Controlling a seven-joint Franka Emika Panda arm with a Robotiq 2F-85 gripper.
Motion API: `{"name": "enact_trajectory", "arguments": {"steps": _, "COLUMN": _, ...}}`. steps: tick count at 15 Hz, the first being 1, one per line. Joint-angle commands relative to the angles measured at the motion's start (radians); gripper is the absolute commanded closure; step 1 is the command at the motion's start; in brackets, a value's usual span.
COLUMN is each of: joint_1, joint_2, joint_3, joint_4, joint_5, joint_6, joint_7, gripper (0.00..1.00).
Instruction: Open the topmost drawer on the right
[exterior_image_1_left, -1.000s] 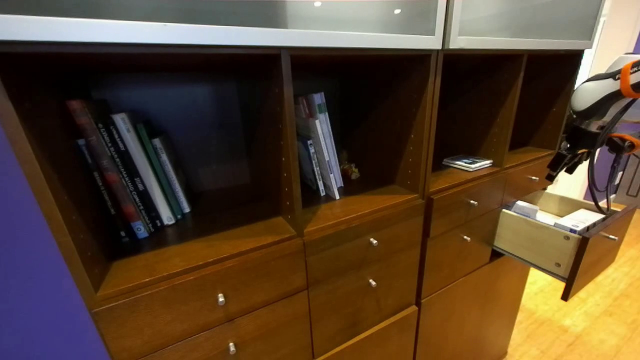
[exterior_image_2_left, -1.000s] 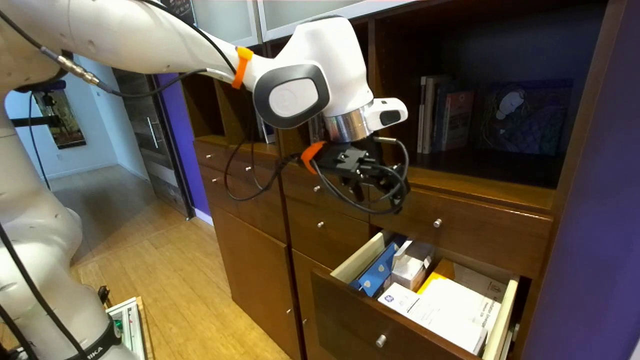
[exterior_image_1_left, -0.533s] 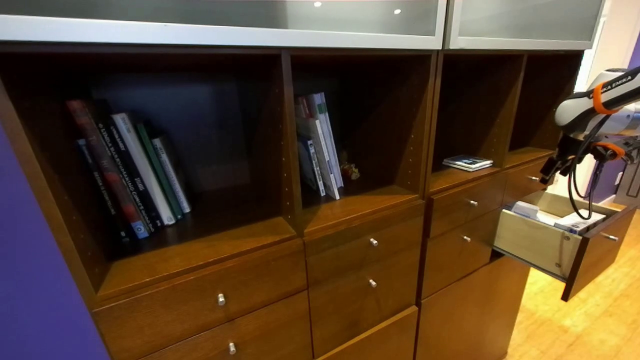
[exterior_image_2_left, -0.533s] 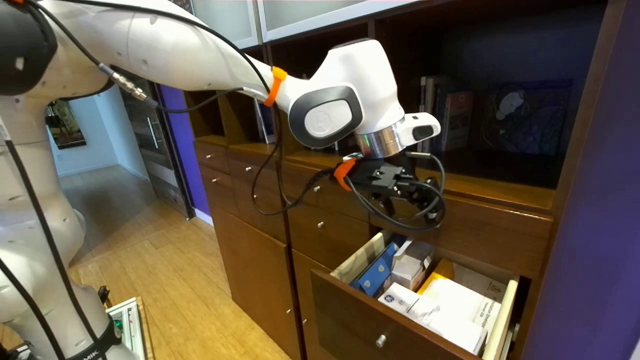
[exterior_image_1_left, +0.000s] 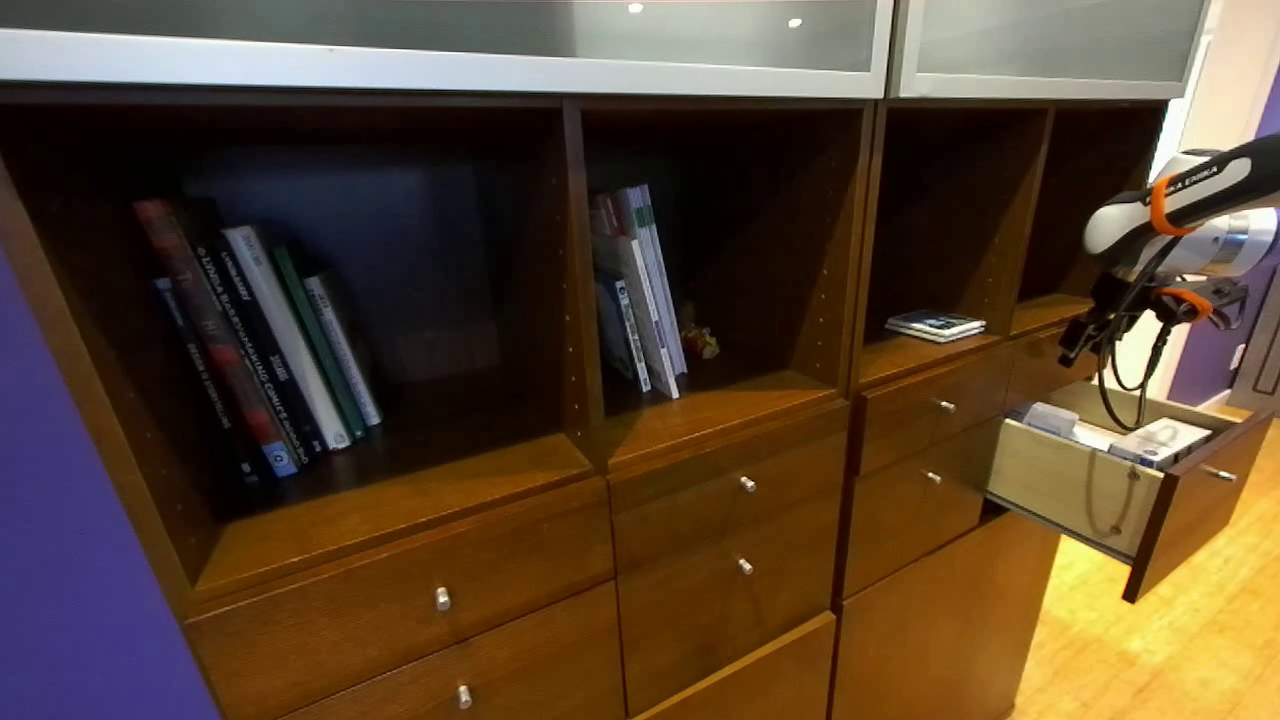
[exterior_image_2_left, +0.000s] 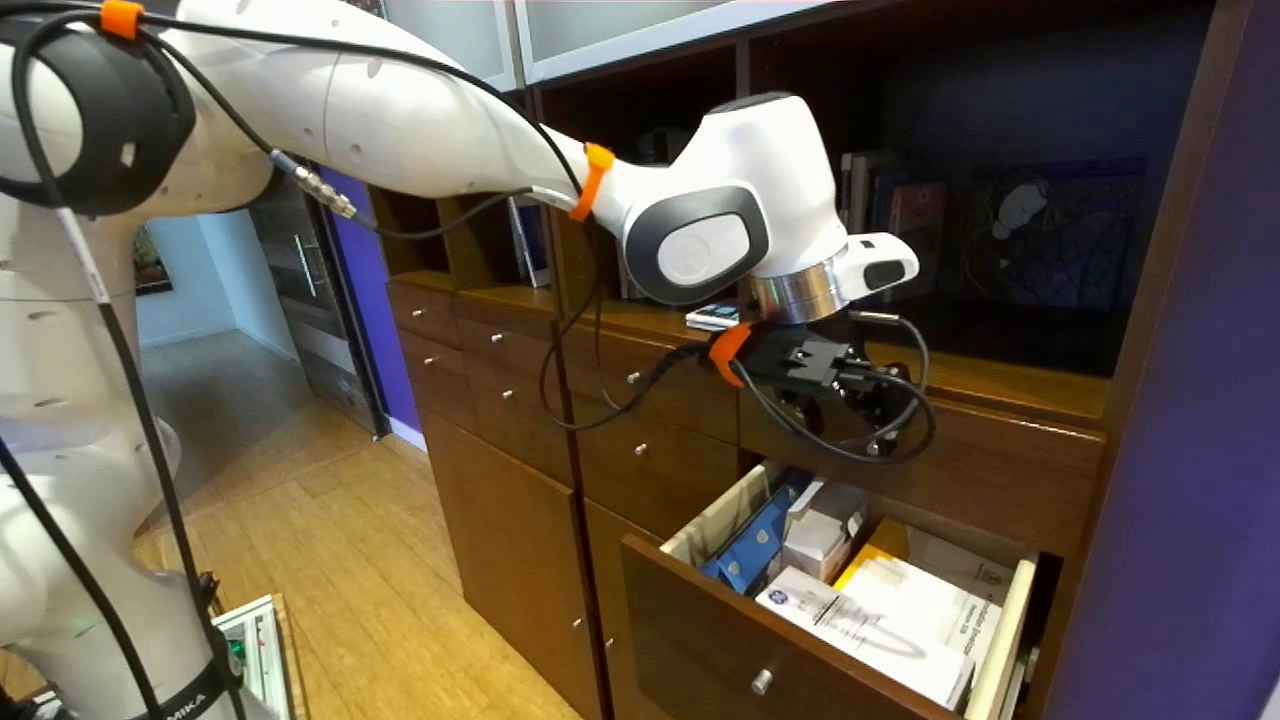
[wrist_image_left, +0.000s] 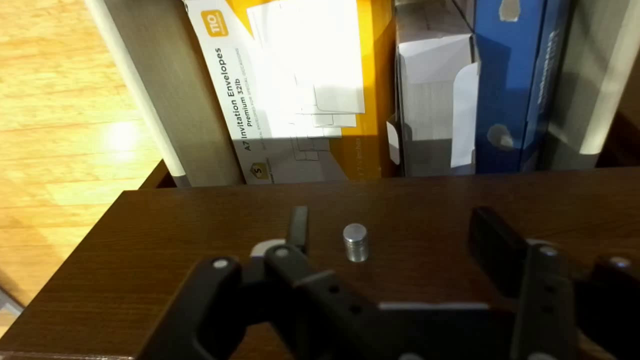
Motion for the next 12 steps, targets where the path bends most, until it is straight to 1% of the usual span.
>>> {"name": "enact_trajectory", "arguments": {"steps": 1, "joint_1": -0.053, "joint_2": 0.054, "joint_3": 0.040, "joint_4": 0.087, "joint_5": 0.040, "joint_6": -0.058, "joint_7": -0.033, "gripper": 0.41}}
{"name": "enact_trajectory", "arguments": {"steps": 2, "joint_1": -0.061, "joint_2": 0.063, "joint_3": 0.045, "joint_4": 0.099, "joint_5": 0.044, "joint_6": -0.067, "joint_7": -0.035, "gripper": 0.34}}
{"name": "enact_trajectory", "arguments": {"steps": 3, "joint_1": -0.068, "joint_2": 0.074, "joint_3": 0.050, "joint_4": 0.112, "joint_5": 0.047, "joint_6": -0.067, "joint_7": -0.037, "gripper": 0.42}}
{"name": "enact_trajectory", "arguments": {"steps": 4, "joint_1": -0.076, "joint_2": 0.082, "joint_3": 0.055, "joint_4": 0.123, "joint_5": 0.050, "joint_6": -0.074, "joint_7": -0.039, "gripper": 0.41}}
{"name": "enact_trajectory", "arguments": {"steps": 5, "joint_1": -0.085, "joint_2": 0.090, "joint_3": 0.061, "joint_4": 0.135, "joint_5": 0.057, "joint_6": -0.079, "joint_7": -0.045, "gripper": 0.43}}
{"name": "enact_trajectory", "arguments": {"steps": 6, "joint_1": -0.091, "joint_2": 0.097, "joint_3": 0.067, "joint_4": 0.144, "joint_5": 0.060, "joint_6": -0.083, "joint_7": -0.048, "gripper": 0.39}}
{"name": "enact_trajectory", "arguments": {"steps": 8, "joint_1": -0.105, "joint_2": 0.108, "joint_3": 0.079, "joint_4": 0.164, "joint_5": 0.071, "joint_6": -0.101, "joint_7": -0.066, "gripper": 0.43}}
{"name": "enact_trajectory", "arguments": {"steps": 9, "joint_1": -0.111, "joint_2": 0.111, "joint_3": 0.085, "joint_4": 0.173, "joint_5": 0.076, "joint_6": -0.113, "joint_7": -0.077, "gripper": 0.54}}
{"name": "enact_trajectory", "arguments": {"steps": 10, "joint_1": -0.115, "joint_2": 0.114, "joint_3": 0.089, "joint_4": 0.178, "joint_5": 0.079, "joint_6": -0.117, "joint_7": -0.085, "gripper": 0.55}}
{"name": "enact_trajectory", "arguments": {"steps": 11, "joint_1": -0.118, "joint_2": 0.117, "joint_3": 0.093, "joint_4": 0.185, "joint_5": 0.081, "joint_6": -0.128, "joint_7": -0.096, "gripper": 0.72}}
{"name": "enact_trajectory", "arguments": {"steps": 12, "joint_1": -0.120, "joint_2": 0.119, "joint_3": 0.095, "joint_4": 0.192, "joint_5": 0.081, "joint_6": -0.137, "joint_7": -0.104, "gripper": 0.80}}
